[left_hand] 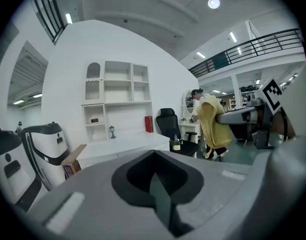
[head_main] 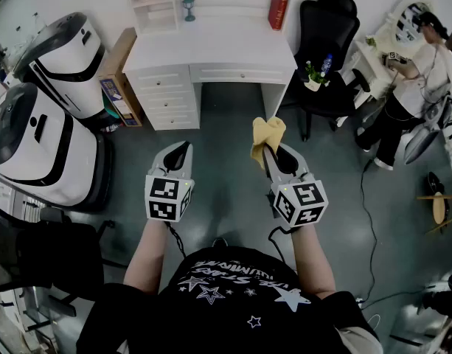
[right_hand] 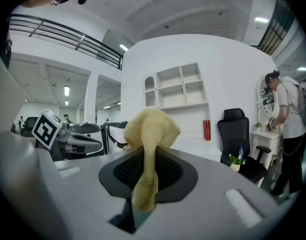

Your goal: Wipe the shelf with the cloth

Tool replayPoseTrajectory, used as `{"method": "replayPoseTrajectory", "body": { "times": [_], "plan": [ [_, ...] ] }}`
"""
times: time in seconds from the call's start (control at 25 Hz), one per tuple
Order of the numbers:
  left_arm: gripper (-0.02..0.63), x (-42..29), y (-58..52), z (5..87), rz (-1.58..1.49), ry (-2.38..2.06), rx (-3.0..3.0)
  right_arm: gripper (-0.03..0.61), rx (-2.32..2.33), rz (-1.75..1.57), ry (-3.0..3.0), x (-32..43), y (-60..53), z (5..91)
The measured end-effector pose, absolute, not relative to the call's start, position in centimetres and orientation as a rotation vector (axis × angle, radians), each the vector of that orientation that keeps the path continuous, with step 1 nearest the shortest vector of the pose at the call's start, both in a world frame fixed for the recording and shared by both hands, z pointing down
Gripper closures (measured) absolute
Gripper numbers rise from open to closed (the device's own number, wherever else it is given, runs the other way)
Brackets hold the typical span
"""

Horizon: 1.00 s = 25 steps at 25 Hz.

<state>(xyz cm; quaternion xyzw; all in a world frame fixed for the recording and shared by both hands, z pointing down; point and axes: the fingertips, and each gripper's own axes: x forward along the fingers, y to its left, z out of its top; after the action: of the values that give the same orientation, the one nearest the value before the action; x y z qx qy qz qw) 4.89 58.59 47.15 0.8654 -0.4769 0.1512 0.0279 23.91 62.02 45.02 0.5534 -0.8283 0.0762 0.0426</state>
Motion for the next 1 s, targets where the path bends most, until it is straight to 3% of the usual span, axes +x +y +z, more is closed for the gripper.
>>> {"method": "replayPoseTrajectory", "body": {
  "times": [0.64,1.0],
  "plan": [
    [0.614,1.1,55.2,51.5,0.478,-1.432,2.567,0.499,1.713,0.322,-2.495,22.1,56.7,48.2],
    [0.612,-1.2,48.4,53.2,0.486,-1.515,2.477,0.494,1.68,0.323,-2.562,21.7,46.8,50.1]
  ]
}}
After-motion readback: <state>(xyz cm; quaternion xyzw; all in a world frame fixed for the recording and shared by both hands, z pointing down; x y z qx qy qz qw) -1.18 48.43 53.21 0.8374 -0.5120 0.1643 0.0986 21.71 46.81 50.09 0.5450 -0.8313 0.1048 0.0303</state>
